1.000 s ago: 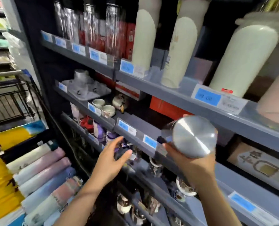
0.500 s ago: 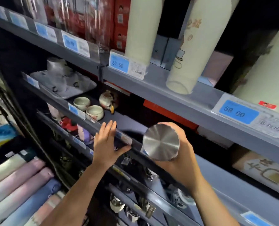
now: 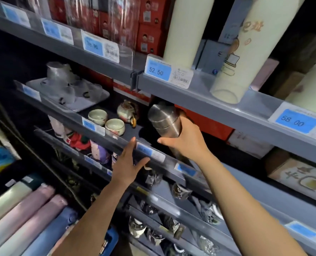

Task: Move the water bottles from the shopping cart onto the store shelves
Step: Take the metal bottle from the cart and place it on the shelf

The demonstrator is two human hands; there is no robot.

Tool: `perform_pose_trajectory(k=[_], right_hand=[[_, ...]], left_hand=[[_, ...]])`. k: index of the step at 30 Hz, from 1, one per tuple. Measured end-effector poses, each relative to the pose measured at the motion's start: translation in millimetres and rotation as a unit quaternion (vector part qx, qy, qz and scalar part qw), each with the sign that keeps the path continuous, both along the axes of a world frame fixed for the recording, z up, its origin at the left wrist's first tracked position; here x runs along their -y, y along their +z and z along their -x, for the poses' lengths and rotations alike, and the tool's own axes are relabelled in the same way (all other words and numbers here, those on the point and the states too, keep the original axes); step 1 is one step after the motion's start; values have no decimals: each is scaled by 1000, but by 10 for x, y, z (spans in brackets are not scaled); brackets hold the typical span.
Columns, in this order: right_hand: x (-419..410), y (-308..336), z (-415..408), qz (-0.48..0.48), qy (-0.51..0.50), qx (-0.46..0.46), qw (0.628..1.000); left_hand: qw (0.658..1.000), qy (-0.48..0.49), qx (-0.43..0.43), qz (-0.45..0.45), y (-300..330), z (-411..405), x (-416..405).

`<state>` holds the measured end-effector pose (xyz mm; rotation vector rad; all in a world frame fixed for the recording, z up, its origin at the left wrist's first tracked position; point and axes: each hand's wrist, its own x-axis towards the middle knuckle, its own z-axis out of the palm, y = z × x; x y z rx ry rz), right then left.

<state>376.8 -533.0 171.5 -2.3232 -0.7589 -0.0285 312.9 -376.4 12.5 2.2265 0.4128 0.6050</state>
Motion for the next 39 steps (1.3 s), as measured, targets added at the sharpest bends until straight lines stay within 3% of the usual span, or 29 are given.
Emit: perform_pose_trajectory(k=[7, 17, 23, 27, 32, 39], right_hand=[[-151, -22, 50, -65, -67, -53, 994], [-250, -153, -150, -132, -234, -163, 949], [-425, -338, -61, -260, -234, -154, 924], [-468, -419, -37, -285, -239, -147, 917], [-445, -511, -32, -265, -237, -153, 922], [-427, -697, -29, -147, -259, -137, 945]], left_hand=[[996, 28, 34, -79, -71, -21, 37], [996, 45, 38, -65, -77, -23, 44], [998, 40, 20, -35, -81, -21, 45], [999, 40, 14, -29, -65, -5, 50], [999, 40, 14, -30, -60, -11, 55], [998, 29, 47, -8, -117, -21, 47]])
